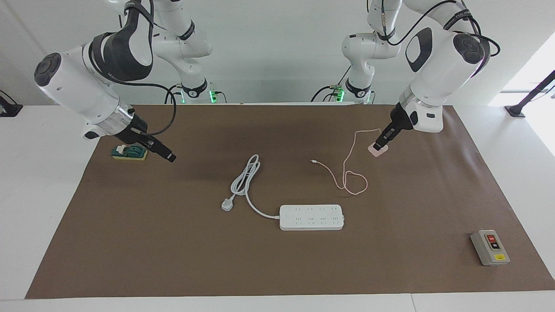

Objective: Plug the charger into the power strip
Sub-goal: 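Open the right gripper and withdraw it from the charger, then move the left gripper over the charger on the strip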

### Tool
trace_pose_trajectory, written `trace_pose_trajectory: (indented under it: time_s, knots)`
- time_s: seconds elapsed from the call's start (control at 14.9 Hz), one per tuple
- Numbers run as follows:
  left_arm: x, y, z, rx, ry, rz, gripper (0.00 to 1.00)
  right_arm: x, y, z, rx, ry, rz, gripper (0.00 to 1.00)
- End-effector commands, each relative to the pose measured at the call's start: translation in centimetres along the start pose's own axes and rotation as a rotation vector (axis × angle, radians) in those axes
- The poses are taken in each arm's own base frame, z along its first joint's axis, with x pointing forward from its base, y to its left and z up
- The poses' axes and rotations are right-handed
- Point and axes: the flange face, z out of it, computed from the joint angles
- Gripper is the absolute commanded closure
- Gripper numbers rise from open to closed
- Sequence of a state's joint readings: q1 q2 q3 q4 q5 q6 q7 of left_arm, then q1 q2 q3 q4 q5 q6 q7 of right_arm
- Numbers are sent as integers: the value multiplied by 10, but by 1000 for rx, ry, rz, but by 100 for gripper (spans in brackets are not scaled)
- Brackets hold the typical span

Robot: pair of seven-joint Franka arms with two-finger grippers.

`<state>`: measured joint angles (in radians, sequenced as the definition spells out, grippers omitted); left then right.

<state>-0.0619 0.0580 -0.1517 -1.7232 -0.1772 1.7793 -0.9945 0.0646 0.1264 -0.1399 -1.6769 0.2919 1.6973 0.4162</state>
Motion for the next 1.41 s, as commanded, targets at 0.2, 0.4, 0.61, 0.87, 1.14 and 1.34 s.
trace_pose_trajectory:
  time_s: [0.2,0.4,0.61,0.87,1.14,1.34]
  knots:
    - [-39,42,41,-7,172,-526,100,-21,32,-49,-151,79,-370,0]
    - [-51,78,95,-33,295,-742,100,-36,45,-73,-183,78,-498,0]
    - [-39,99,105,-35,282,-774,100,-58,55,-88,-195,39,-527,0]
    - [-39,133,127,-14,268,-815,100,-62,56,-90,-306,45,-605,0]
    - [-48,151,147,-20,266,-833,100,-72,55,-91,-315,36,-599,0]
    - [-52,155,158,-26,264,-822,100,-77,59,-83,-316,28,-600,0]
